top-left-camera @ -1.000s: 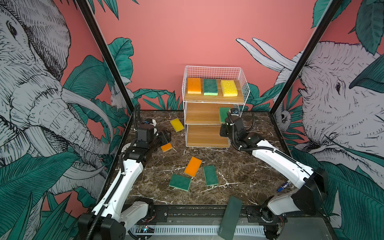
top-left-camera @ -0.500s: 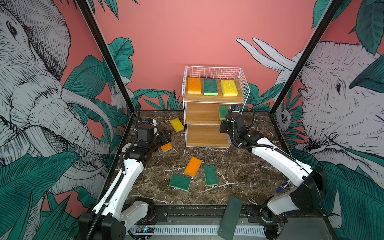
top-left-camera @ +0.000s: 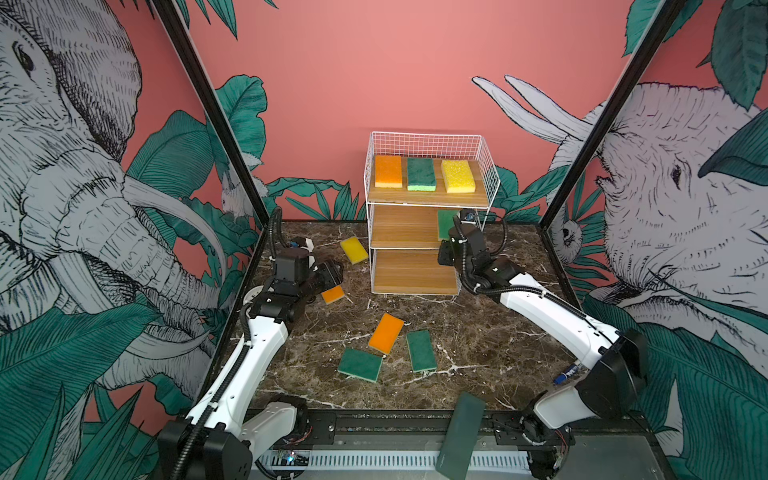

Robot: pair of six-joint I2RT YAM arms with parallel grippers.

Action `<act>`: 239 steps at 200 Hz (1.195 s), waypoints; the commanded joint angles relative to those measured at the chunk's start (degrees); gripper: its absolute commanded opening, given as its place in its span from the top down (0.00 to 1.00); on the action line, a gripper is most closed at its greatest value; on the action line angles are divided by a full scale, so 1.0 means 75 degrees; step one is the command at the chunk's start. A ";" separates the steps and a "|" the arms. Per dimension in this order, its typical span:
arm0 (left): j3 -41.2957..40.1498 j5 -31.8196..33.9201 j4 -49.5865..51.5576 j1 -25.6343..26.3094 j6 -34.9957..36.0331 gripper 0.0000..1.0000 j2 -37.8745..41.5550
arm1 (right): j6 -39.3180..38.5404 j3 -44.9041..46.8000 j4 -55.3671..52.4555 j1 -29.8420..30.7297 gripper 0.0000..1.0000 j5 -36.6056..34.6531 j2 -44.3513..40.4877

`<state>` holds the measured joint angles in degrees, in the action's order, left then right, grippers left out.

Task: Arrange cleaning sponges on a shelf
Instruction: Move the cleaning sponge to the shelf.

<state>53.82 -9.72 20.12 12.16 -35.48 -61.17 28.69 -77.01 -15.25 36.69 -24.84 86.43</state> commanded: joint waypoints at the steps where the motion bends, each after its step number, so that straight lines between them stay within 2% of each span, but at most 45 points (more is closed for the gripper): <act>1: -0.0110 -0.0087 -0.0149 -0.0034 -0.0120 0.36 0.0014 | 0.0065 -0.0173 0.0062 -0.0074 1.00 -0.0186 0.0019; 171: -0.0174 -0.0181 -0.0175 -0.0039 -0.0214 0.36 0.0011 | -0.0239 -0.0476 0.0447 -0.0134 1.00 0.0230 0.0273; 239: -0.0224 -0.0274 -0.0204 -0.0028 -0.0291 0.36 0.0008 | -0.0001 -0.0001 0.0485 -0.0122 1.00 0.0159 -0.0233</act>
<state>53.08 -11.05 19.75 12.16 -36.67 -61.43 27.88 -78.11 -14.09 36.05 -23.20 87.68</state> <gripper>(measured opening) 0.638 0.046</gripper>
